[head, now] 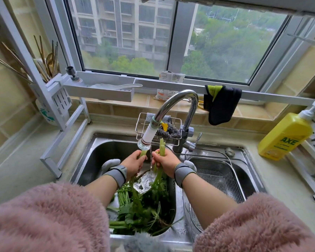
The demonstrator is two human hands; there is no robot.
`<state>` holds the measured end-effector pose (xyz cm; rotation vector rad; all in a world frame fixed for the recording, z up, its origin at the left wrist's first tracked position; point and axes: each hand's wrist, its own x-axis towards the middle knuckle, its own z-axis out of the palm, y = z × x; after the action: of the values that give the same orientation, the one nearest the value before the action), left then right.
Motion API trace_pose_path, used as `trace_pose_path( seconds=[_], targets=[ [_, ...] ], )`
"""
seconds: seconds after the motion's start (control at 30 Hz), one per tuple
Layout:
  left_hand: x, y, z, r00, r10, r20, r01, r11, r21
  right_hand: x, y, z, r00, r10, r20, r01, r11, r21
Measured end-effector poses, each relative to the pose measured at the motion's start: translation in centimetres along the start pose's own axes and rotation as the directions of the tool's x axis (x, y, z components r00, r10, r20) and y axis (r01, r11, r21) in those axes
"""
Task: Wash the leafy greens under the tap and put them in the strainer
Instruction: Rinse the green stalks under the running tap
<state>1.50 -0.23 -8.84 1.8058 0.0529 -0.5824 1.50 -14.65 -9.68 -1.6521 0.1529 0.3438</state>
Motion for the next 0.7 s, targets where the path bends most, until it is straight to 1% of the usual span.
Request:
trace_pose_path(
  seconds=[0.1, 0.2, 0.3, 0.43, 0.53, 0.7],
  targets=[
    [0.3, 0.1, 0.0, 0.999, -0.041, -0.031, 0.041, 0.999, -0.018, -0.2, -0.2, 0.0, 0.999, 0.029, 0.041, -0.032, 0.997, 0.069],
    [0.3, 0.3, -0.2, 0.998, -0.068, -0.012, 0.066, 0.989, -0.131, -0.5, -0.3, -0.1, 0.987, 0.108, 0.117, -0.125, 0.981, 0.15],
    [0.1, 0.7, -0.5, 0.997, -0.079, 0.002, 0.077, 0.956, -0.283, -1.0, -0.2, 0.2, 0.967, 0.152, 0.205, -0.185, 0.97, 0.155],
    [0.3, 0.4, -0.9, 0.993, -0.114, -0.027, 0.096, 0.928, -0.359, -1.0, -0.3, 0.5, 0.944, 0.221, 0.245, -0.263, 0.953, 0.153],
    [0.1, 0.2, -1.1, 0.992, -0.125, -0.006, 0.115, 0.931, -0.347, -1.0, -0.2, 0.8, 0.907, 0.312, 0.282, -0.355, 0.928, 0.116],
    [-0.3, 0.0, -1.4, 0.992, -0.113, 0.061, 0.126, 0.951, -0.282, -0.9, -0.4, 1.2, 0.887, 0.318, 0.336, -0.376, 0.918, 0.123]
  ],
)
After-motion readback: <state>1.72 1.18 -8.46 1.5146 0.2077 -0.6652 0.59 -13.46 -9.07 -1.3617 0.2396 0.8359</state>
